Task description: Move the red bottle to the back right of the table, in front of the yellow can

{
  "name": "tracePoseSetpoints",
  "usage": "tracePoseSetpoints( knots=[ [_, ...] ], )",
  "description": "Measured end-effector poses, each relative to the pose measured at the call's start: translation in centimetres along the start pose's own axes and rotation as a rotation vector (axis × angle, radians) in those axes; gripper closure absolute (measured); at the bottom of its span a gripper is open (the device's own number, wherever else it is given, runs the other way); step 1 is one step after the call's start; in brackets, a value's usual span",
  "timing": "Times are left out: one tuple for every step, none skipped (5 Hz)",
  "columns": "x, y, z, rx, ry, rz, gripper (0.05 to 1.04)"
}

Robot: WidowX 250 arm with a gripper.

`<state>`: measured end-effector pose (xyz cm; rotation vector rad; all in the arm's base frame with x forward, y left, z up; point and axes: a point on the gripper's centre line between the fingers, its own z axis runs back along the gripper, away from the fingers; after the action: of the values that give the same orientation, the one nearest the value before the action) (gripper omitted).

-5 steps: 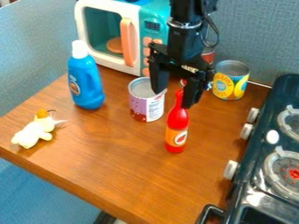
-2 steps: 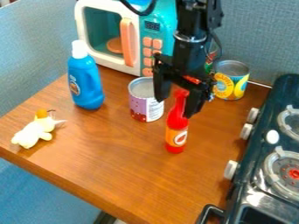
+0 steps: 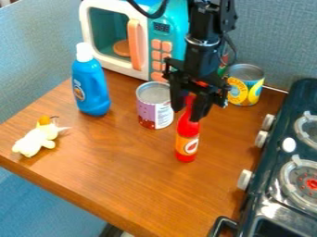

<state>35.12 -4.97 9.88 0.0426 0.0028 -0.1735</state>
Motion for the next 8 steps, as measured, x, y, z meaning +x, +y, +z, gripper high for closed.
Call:
tracePoseSetpoints(
  knots=[
    [0.0, -0.1, 0.0, -0.010, 0.000, 0.003, 0.733],
    [-0.2, -0.3, 0.1, -0.026, 0.012, 0.005, 0.738],
    [0.7, -0.3, 1.4, -0.049, -0.020, 0.004, 0.738],
    [2.4, -0.2, 3.1, -0.053, -0.054, 0.005, 0.738],
    [4.3, -0.1, 3.4, -0.053, -0.060, 0.003, 0.738],
    [6.3, -0.4, 2.1, -0.072, -0.065, -0.018, 0.738],
    [7.7, 0.0, 1.3, -0.043, -0.076, -0.033, 0.738],
    [8.5, 0.4, 0.8, -0.017, -0.094, -0.058, 0.738]
  ],
)
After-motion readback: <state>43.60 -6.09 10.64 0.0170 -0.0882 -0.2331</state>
